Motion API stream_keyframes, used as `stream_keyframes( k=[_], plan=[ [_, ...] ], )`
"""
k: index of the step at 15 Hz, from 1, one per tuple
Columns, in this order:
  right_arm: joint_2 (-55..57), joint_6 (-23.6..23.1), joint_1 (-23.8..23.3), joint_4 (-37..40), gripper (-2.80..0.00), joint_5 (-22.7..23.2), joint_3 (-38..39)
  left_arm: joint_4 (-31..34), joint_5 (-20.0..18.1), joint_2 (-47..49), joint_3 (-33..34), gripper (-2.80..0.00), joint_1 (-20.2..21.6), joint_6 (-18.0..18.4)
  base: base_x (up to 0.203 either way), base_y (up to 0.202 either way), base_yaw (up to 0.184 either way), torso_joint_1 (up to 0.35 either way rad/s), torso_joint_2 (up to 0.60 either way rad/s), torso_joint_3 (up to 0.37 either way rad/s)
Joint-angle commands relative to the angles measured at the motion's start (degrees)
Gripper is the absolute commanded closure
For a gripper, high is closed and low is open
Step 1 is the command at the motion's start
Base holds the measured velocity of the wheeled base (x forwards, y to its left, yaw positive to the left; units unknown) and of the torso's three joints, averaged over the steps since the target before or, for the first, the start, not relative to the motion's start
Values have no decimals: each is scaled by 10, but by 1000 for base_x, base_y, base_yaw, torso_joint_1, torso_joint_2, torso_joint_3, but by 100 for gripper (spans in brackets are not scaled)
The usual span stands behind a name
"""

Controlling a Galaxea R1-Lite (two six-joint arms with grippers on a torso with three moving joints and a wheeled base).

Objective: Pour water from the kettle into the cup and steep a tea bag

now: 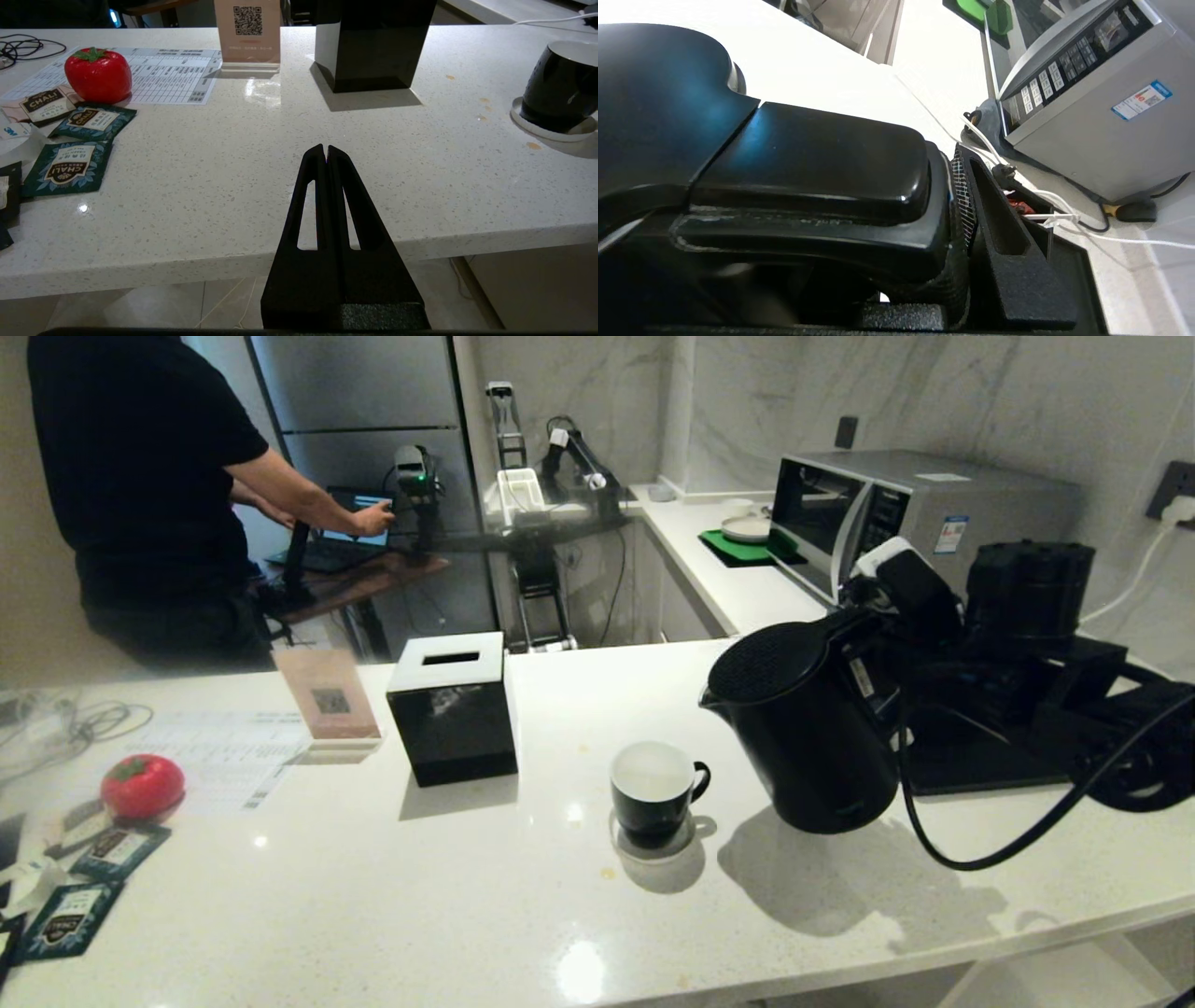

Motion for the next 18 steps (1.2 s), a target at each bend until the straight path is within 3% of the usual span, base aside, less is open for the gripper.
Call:
stream_keyframes(
  k=[1, 5, 18],
  plan=[
    [6, -8, 8, 1, 0, -8, -8, 0, 0, 1, 0, 0, 0, 0, 0, 0, 0, 0, 0, 0],
    [9, -12, 16, 8, 0, -11, -11, 0, 0, 1, 0, 0, 0, 0, 0, 0, 0, 0, 0, 0],
    [6, -126, 25, 5, 0, -10, -17, 0, 0, 1, 0, 0, 0, 0, 0, 0, 0, 0, 0, 0]
  ],
)
